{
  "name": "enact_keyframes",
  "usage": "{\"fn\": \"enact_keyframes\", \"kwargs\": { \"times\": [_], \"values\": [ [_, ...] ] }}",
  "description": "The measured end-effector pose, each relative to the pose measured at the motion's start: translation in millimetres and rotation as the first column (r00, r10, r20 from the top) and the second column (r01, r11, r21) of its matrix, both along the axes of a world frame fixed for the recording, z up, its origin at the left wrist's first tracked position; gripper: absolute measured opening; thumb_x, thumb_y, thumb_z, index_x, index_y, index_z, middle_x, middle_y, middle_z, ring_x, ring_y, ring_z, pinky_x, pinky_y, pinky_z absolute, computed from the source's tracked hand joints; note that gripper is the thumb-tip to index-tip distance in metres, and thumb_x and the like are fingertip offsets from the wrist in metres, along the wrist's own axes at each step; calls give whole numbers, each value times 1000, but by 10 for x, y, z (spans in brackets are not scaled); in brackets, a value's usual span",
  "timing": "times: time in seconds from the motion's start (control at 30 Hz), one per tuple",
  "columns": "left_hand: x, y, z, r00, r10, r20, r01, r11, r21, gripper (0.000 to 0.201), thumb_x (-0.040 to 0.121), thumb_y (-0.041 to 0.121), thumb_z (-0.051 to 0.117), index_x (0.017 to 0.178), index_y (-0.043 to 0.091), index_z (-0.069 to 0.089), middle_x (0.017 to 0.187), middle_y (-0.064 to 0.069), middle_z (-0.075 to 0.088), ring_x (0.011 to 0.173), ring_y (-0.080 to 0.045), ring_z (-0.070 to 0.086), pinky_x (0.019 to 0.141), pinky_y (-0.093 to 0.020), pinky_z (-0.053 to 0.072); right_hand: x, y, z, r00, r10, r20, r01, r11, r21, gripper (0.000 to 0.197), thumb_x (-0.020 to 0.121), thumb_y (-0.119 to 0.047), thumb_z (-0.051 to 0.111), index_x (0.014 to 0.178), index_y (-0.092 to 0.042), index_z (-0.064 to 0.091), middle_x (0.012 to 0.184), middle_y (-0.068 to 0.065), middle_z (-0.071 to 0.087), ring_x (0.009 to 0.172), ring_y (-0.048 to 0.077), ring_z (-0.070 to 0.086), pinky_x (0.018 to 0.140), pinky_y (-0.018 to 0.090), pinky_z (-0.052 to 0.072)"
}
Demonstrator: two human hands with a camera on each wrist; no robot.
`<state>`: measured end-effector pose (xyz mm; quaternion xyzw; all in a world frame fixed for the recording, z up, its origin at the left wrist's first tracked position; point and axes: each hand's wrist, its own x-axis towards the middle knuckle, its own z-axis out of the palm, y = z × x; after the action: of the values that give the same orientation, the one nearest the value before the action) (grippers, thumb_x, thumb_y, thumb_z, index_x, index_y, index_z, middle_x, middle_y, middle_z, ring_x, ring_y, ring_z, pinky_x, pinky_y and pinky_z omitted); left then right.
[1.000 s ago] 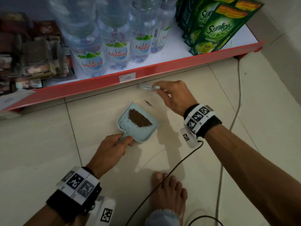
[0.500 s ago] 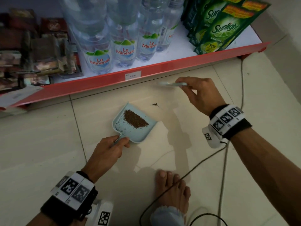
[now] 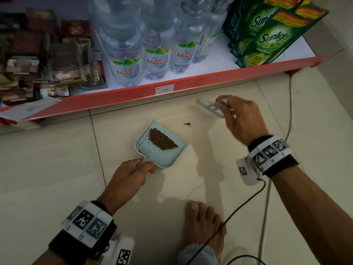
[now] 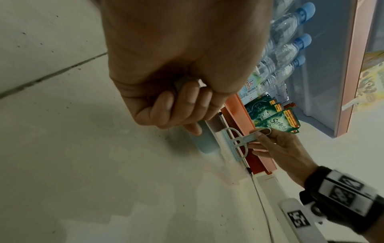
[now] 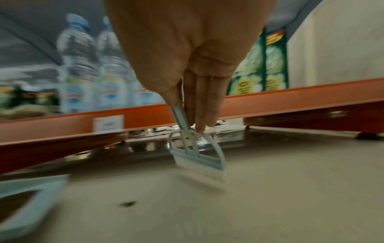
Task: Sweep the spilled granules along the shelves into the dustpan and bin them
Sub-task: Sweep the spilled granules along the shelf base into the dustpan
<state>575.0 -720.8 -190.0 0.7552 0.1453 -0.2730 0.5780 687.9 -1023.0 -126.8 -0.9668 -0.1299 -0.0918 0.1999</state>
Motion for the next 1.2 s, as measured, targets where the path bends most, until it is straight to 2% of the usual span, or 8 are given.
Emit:
{"fn": "enact_keyframes", "kwargs": {
  "times": [0.1, 0.2, 0.37, 0.5, 0.7, 0.9, 1.03, 1.2],
  "values": [
    [5, -6, -10, 1000, -8, -5, 8, 1000, 0, 33, 97, 37, 56, 76, 17, 70, 43, 11, 41, 38, -6, 36, 48, -25, 29, 311, -315, 1, 975, -222, 26, 223, 965, -141, 25, 99, -22, 49, 110, -11, 68, 100, 18, 73, 83, 40, 68, 73, 45, 55],
    [23, -22, -19, 1000, -17, -9, 17, 1000, 1, 32, 97, 37, 56, 76, 18, 70, 43, 10, 41, 38, -6, 36, 48, -25, 29, 431, -369, -67, 946, -312, -90, 294, 941, -168, 28, 100, -21, 49, 116, -10, 69, 102, 22, 73, 90, 43, 67, 81, 47, 54],
    [35, -33, -30, 999, -33, 2, 33, 999, -15, 30, 97, 39, 56, 76, 23, 70, 44, 10, 40, 39, -6, 36, 48, -25, 29, 73, 86, -223, 980, -73, -186, 53, 992, -111, 25, 102, -23, 50, 114, -14, 70, 72, 20, 71, 59, 37, 65, 59, 40, 53],
    [25, 12, -44, 1000, -26, -3, 26, 1000, -2, 30, 97, 38, 55, 75, 25, 70, 44, 10, 39, 38, -5, 34, 47, -25, 28, -303, 375, -176, 977, 112, -179, -125, 990, -63, 21, 102, -26, 51, 113, -18, 67, 70, 4, 70, 48, 22, 55, 51, 33, 50],
    [26, 19, -74, 999, -15, -29, 14, 1000, -19, 33, 97, 37, 56, 74, 18, 70, 45, 10, 38, 38, -6, 34, 46, -23, 27, -97, 434, -21, 998, 61, -8, -61, 995, -73, 24, 100, -28, 53, 119, -23, 68, 98, 0, 76, 72, 27, 70, 60, 35, 55],
    [7, -5, -68, 999, -37, -23, 36, 999, -31, 32, 98, 37, 57, 73, 22, 70, 45, 9, 37, 38, -7, 33, 47, -24, 27, -35, 486, -20, 913, 278, -298, -329, 934, -136, 29, 99, -21, 56, 125, -24, 68, 129, -3, 67, 113, 23, 66, 87, 41, 56],
    [-19, 34, -84, 1000, -16, -26, 15, 999, -35, 31, 98, 36, 57, 73, 24, 70, 45, 9, 37, 38, -7, 33, 47, -24, 26, -181, 252, 40, 901, 286, -326, -331, 939, -89, 26, 100, -25, 56, 122, -23, 69, 127, -2, 68, 111, 22, 67, 90, 42, 55],
    [-2, 13, -67, 1000, -24, -20, 23, 999, -24, 31, 98, 36, 57, 72, 23, 69, 44, 10, 37, 37, -6, 33, 47, -24, 26, -342, 57, 28, 989, 109, -96, -104, 993, 54, 25, 100, -21, 54, 120, -15, 69, 112, 2, 74, 85, 25, 74, 75, 43, 60]
  ]
}}
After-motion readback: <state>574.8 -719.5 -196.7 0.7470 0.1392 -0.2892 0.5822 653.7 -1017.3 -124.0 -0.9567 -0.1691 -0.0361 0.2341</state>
